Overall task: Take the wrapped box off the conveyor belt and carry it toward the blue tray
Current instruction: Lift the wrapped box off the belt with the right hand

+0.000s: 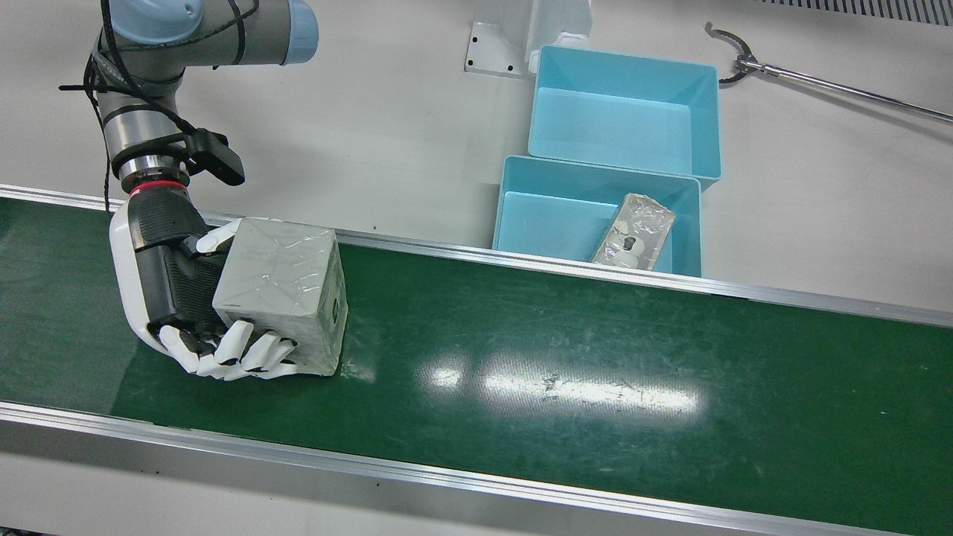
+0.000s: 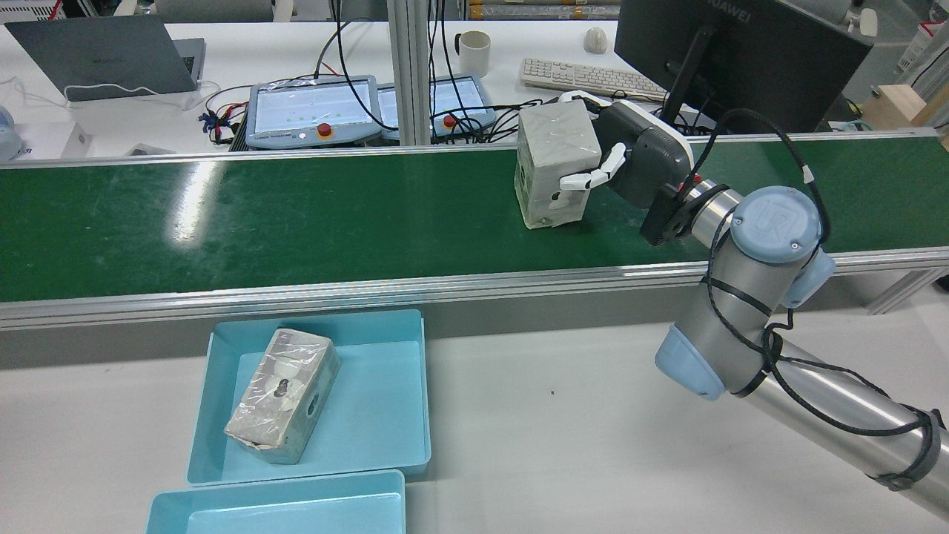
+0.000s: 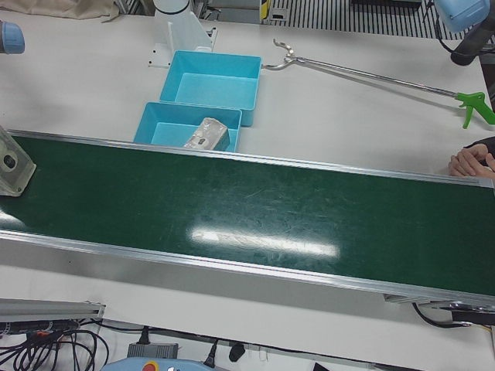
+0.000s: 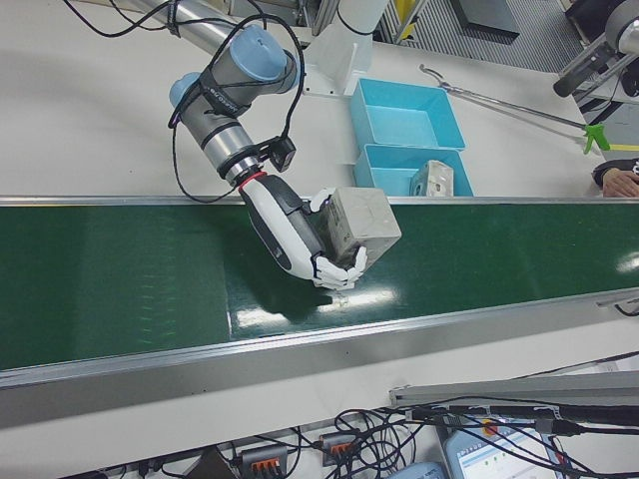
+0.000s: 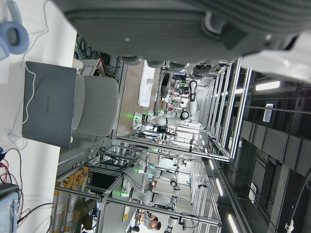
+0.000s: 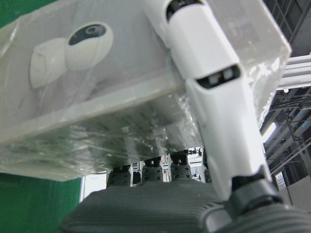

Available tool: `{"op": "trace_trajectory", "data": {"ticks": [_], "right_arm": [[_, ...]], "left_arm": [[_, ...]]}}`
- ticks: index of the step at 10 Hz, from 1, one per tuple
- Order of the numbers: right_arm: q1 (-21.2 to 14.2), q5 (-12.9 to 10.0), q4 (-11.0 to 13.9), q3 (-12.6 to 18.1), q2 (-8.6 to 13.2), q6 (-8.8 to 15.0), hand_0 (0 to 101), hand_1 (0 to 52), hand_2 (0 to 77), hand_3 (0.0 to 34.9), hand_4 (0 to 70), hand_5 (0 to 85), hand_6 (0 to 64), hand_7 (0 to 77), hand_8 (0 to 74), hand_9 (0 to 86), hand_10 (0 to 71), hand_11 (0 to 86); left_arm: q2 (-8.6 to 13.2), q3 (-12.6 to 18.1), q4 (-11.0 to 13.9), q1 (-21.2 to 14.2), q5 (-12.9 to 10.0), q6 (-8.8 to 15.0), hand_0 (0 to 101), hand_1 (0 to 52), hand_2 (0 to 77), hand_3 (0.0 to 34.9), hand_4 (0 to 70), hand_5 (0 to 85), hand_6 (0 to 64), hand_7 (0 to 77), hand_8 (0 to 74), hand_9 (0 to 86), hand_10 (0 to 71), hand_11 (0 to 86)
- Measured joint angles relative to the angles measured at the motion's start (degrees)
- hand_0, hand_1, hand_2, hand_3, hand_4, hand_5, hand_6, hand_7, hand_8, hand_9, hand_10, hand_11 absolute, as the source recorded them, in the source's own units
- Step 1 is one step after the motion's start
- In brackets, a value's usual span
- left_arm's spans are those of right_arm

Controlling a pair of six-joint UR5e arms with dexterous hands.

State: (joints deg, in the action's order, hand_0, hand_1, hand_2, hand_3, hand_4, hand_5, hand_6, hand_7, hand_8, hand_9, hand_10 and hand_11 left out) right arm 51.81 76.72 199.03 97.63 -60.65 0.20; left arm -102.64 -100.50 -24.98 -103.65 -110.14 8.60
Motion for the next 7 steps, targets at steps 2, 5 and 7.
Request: {"op": "trace_trajectory", "data": {"ticks": [2,5,7], "right_arm": [[0.97,-0.04,0.25,2.61,0.28,0.34,56,11.5,32.7,3.7,22.4,64.4,25.6,51.8,36.0,45.3,30.5,37.6],[0.56,-0.02,3.48,8.51,3.65,3.29,51,1.6,37.6,3.4,22.4,69.8,28.9,61.1,42.5,52.4,39.8,45.8],[-3.31,-0.45,4.83,9.72,6.38,6.25,48,1.1,37.6,3.2,22.4,69.8,31.1,69.8,46.4,61.1,45.8,52.4]], "left_arm": [[0.0,0.0,0.0,0.0,0.0,0.0,0,0.0,0.5,0.0,0.0,1.1,0.5,0.0,0.0,0.0,0.0,0.0],[0.0,0.0,0.0,0.0,0.0,0.0,0,0.0,0.5,0.0,0.0,1.1,0.5,0.5,0.0,0.0,0.5,0.0],[0.0,0.0,0.0,0.0,0.0,0.0,0,0.0,1.1,0.0,0.0,1.1,0.0,0.5,0.0,0.0,0.0,0.0]]}}
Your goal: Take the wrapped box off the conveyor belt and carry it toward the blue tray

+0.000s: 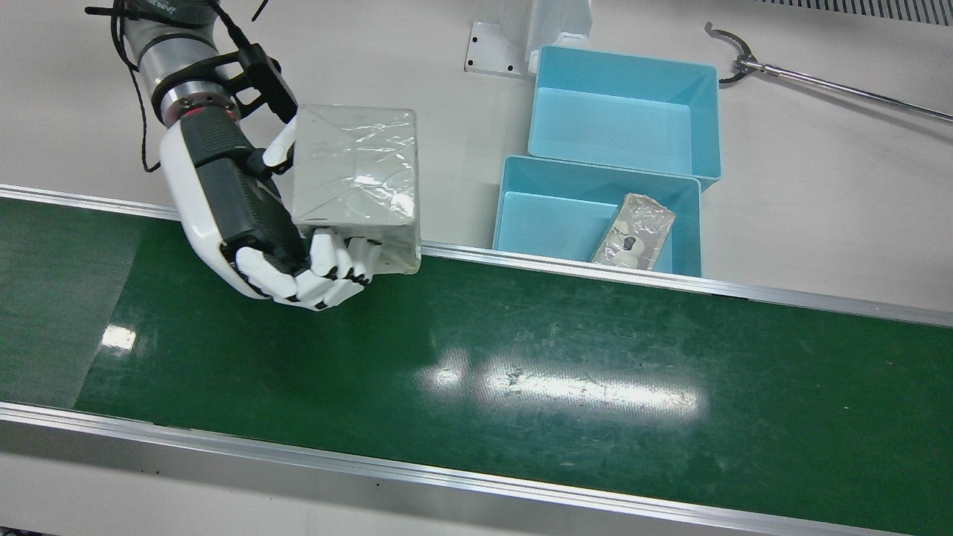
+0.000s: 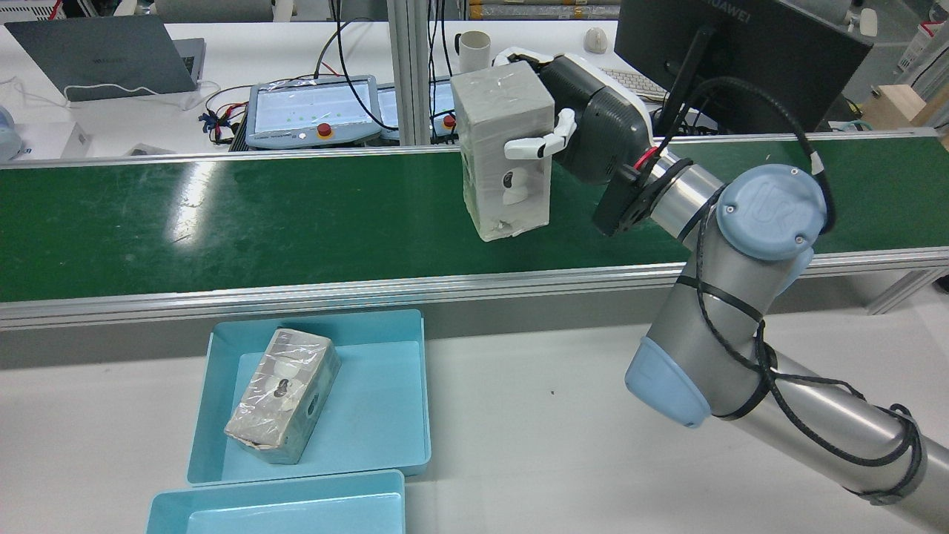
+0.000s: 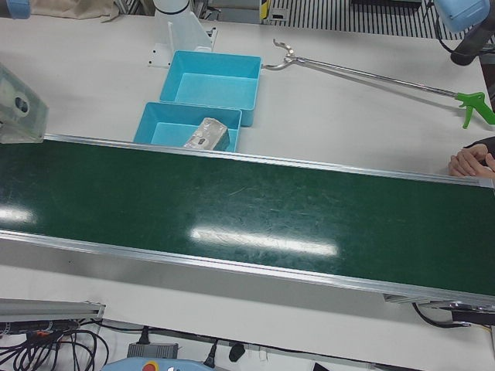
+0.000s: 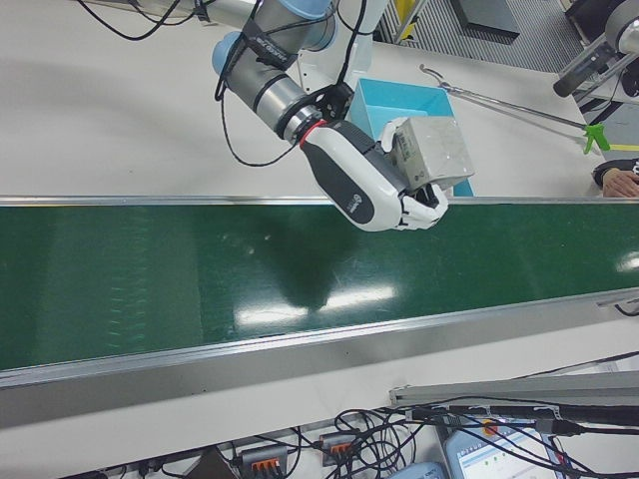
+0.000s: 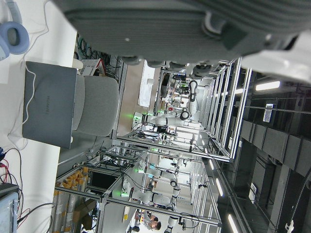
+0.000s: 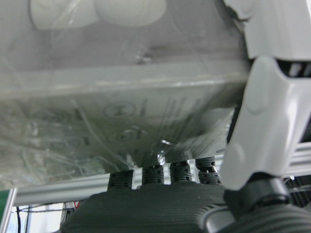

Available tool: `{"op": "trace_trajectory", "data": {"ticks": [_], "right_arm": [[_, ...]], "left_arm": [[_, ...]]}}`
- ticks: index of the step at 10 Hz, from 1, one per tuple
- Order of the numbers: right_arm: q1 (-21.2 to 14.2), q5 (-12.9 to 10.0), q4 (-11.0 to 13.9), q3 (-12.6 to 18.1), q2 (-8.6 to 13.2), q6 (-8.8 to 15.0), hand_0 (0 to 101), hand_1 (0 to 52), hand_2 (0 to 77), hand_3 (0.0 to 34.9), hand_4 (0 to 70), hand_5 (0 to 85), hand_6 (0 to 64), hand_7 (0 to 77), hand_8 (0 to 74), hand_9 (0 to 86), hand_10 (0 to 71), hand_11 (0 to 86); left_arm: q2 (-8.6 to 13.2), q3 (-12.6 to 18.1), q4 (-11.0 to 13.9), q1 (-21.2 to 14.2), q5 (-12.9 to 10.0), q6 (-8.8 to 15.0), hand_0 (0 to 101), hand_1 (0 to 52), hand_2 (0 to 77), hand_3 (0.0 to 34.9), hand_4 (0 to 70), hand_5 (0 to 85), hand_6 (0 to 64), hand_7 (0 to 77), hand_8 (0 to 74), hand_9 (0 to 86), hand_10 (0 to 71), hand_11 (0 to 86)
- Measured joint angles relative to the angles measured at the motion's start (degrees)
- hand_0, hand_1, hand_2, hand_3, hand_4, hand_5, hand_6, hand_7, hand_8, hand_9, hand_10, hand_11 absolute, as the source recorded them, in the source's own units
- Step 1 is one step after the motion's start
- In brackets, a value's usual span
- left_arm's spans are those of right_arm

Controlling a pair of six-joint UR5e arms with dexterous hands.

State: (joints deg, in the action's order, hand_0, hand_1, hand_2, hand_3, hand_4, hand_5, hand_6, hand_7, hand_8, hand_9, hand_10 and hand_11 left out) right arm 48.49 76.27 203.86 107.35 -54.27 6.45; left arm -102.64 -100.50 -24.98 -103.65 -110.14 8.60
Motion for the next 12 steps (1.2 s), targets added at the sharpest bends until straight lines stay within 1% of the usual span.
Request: {"op": "trace_trajectory", "data": {"ticks": [1,2,3,4,5,6,7,8,9,10,11,12], "right_arm": [[-2.68,-0.91,0.22,0.17,1.03,1.59,48,1.1,37.6,3.2,22.4,69.8,31.1,69.8,46.4,61.1,45.8,52.4],[-5.81,-2.24,0.32,0.22,2.24,3.38,48,1.1,37.6,2.8,22.4,69.8,32.7,69.8,46.4,67.6,46.4,56.7],[-9.21,-3.87,0.34,0.18,3.47,5.53,48,0.0,40.4,2.7,22.4,69.8,33.8,69.8,47.5,69.8,46.4,60.5],[-12.58,-5.84,0.31,0.1,4.35,7.72,48,0.0,40.4,2.5,24.0,69.3,35.5,69.3,49.1,69.8,46.4,62.7],[-15.74,-7.76,0.26,0.04,4.87,9.59,48,0.0,40.4,2.5,24.0,69.3,35.5,69.3,49.1,69.8,46.4,62.7],[-18.53,-9.24,0.2,-0.05,5.09,11.21,48,0.0,40.4,2.4,24.5,69.8,36.5,69.3,51.3,69.3,46.4,62.7],[-20.86,-10.26,0.2,-0.12,4.96,12.41,48,0.0,40.4,2.3,24.5,69.8,36.5,69.3,51.3,69.3,46.4,62.7],[-22.7,-10.87,0.18,-0.16,4.44,13.09,48,0.0,40.4,2.3,24.5,69.8,36.5,69.8,51.3,69.3,46.4,62.7],[-24.15,-11.18,0.16,-0.18,3.79,13.49,47,0.0,40.4,2.3,25.1,69.3,37.1,69.3,51.3,69.3,46.9,69.3],[-25.01,-11.24,0.17,-0.23,3.35,13.67,47,0.0,40.4,2.3,25.1,69.3,37.1,69.3,51.3,69.3,46.9,69.3],[-25.43,-11.13,0.19,-0.26,3.16,13.72,48,0.0,40.4,2.4,25.1,68.2,36.0,68.7,45.3,63.3,43.1,66.0],[-25.68,-10.93,0.21,-0.25,3.08,13.75,47,3.3,31.6,3.7,25.6,54.5,31.6,64.4,37.6,54.5,37.1,58.4]], "left_arm": [[0.0,0.0,0.0,0.0,0.0,0.0,0,0.0,1.1,0.0,0.0,1.1,0.0,0.5,0.0,0.0,0.0,0.0],[0.0,0.0,0.0,0.0,0.0,0.0,0,0.0,0.5,0.0,0.0,1.1,0.5,0.5,0.0,0.0,0.5,0.0],[0.0,0.0,0.0,0.0,0.0,0.0,0,0.0,0.5,0.0,0.0,1.1,0.5,0.5,0.0,0.0,0.5,0.0],[0.0,0.0,0.0,0.0,0.0,0.0,0,0.0,0.5,0.0,0.0,1.1,0.5,0.0,0.0,0.0,0.5,0.0],[0.0,0.0,0.0,0.0,0.0,0.0,0,0.0,0.5,0.0,0.0,1.1,0.0,0.5,0.0,0.0,0.5,0.0],[0.0,0.0,0.0,0.0,0.0,0.0,0,0.0,0.5,0.0,0.0,1.1,0.0,0.5,0.0,0.0,0.5,0.0],[0.0,0.0,0.0,0.0,0.0,0.0,0,0.0,0.5,0.0,0.0,1.1,0.5,0.0,0.0,0.0,0.5,0.0],[0.0,0.0,0.0,0.0,0.0,0.0,0,0.0,0.5,0.0,0.0,1.1,0.5,0.0,0.0,0.0,0.5,0.0],[0.0,0.0,0.0,0.0,0.0,0.0,0,0.0,0.5,0.0,0.0,1.1,0.5,0.0,0.0,0.0,0.5,0.0],[0.0,0.0,0.0,0.0,0.0,0.0,0,0.0,1.1,0.0,0.0,1.1,0.5,0.0,0.0,0.0,0.5,0.0],[0.0,0.0,0.0,0.0,0.0,0.0,0,0.0,0.5,0.0,0.0,1.1,0.5,0.0,0.0,0.0,0.5,0.0],[0.0,0.0,0.0,0.0,0.0,0.0,0,0.0,0.5,0.0,0.0,1.1,0.5,0.0,0.0,0.0,0.5,0.0]]}}
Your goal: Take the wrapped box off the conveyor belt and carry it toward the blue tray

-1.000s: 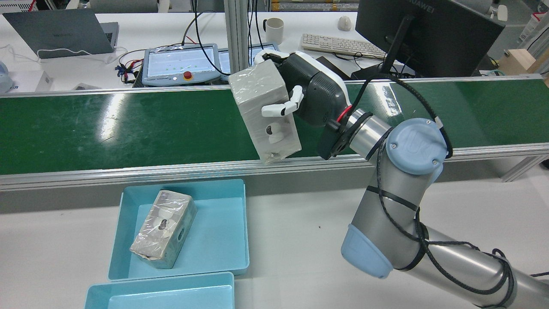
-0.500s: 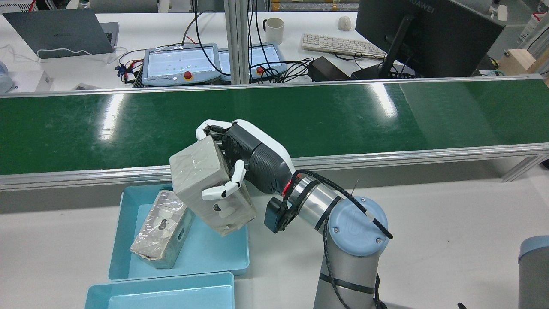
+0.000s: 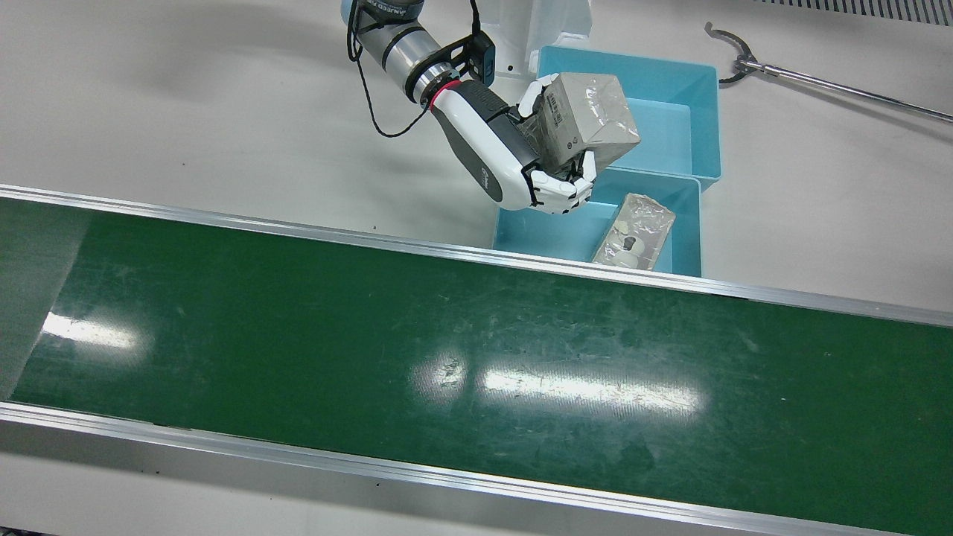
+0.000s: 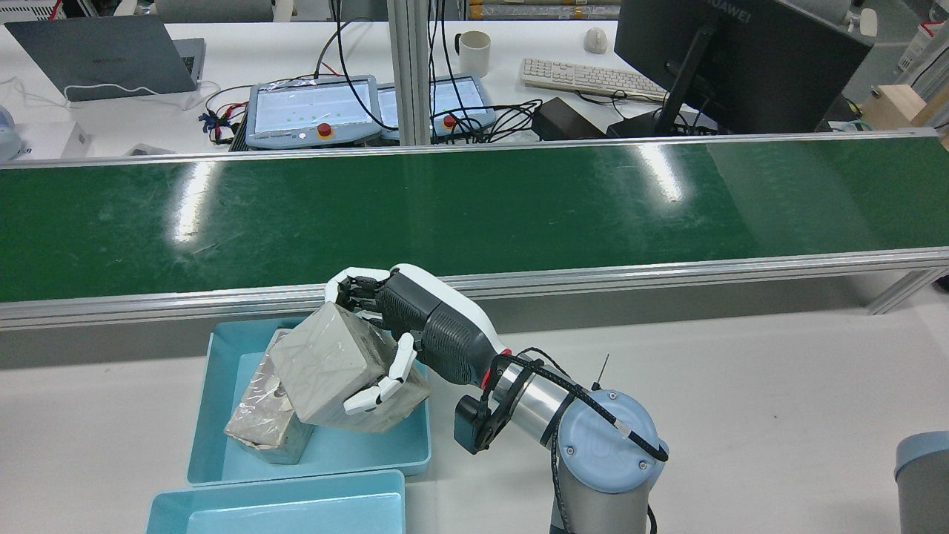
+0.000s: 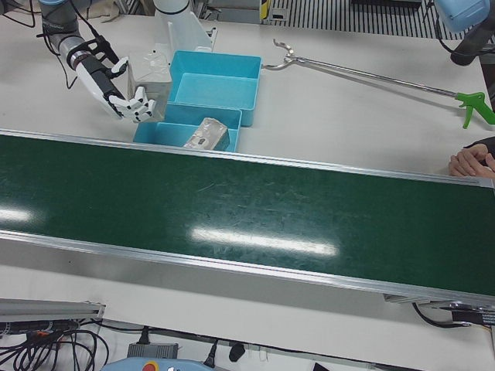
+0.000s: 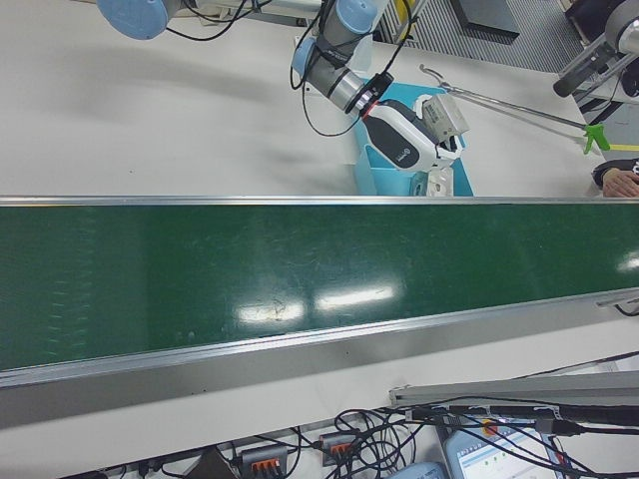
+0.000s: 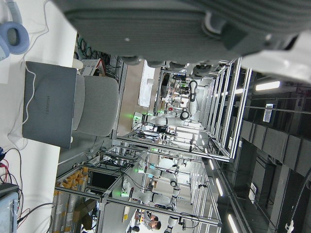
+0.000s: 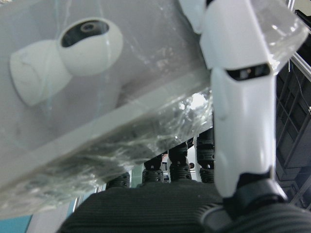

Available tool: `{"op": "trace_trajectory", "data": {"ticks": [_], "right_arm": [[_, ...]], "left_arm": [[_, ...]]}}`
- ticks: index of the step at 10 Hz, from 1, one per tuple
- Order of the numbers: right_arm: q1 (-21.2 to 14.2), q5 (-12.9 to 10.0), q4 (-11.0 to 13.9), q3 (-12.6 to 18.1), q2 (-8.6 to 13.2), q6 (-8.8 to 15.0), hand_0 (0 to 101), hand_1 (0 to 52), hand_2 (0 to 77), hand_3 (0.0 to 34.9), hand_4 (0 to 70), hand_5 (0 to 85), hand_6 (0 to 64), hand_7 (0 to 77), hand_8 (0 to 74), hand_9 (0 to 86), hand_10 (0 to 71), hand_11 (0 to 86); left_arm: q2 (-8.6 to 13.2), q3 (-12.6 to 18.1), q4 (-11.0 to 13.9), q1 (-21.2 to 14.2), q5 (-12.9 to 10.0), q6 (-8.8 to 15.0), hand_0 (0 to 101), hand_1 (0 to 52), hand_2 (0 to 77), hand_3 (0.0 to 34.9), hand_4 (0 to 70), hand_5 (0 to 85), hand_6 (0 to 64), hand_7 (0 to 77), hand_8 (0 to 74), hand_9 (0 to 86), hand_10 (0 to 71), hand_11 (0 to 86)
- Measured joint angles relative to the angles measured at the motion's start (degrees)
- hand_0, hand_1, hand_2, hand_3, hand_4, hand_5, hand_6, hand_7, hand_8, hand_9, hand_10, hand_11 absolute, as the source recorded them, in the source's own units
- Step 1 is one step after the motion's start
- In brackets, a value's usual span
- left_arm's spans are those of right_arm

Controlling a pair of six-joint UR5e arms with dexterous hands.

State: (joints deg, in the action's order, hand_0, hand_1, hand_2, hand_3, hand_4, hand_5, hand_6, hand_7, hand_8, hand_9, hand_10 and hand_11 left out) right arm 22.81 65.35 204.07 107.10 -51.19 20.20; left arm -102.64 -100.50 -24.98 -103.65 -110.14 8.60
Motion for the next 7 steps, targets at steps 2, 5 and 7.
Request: {"op": "trace_trajectory", "data": {"ticks": [2,5,7], "right_arm": [[-0.28,1.35,0.06,0.08,0.24,0.06,51,27.3,15.3,14.5,17.5,48.5,9.8,43.1,16.9,35.5,18.0,41.5],[-0.19,4.41,0.15,0.37,0.33,0.01,47,13.6,11.4,23.6,14.7,34.4,5.5,18.5,0.0,3.8,0.0,7.1],[0.97,5.48,0.25,1.31,0.33,-0.18,47,12.0,13.1,22.7,14.7,34.4,5.5,25.1,0.0,4.9,0.0,0.0]], "left_arm": [[0.0,0.0,0.0,0.0,0.0,0.0,0,0.0,0.5,0.0,0.0,1.1,0.0,0.5,0.0,0.0,0.5,0.0],[0.0,0.0,0.0,0.0,0.0,0.0,0,0.0,0.5,0.0,0.0,1.1,0.0,0.0,0.0,0.0,0.5,0.0],[0.0,0.0,0.0,0.0,0.0,0.0,0,0.0,0.5,0.0,0.0,1.1,0.5,0.0,0.0,0.0,0.5,0.0]]}}
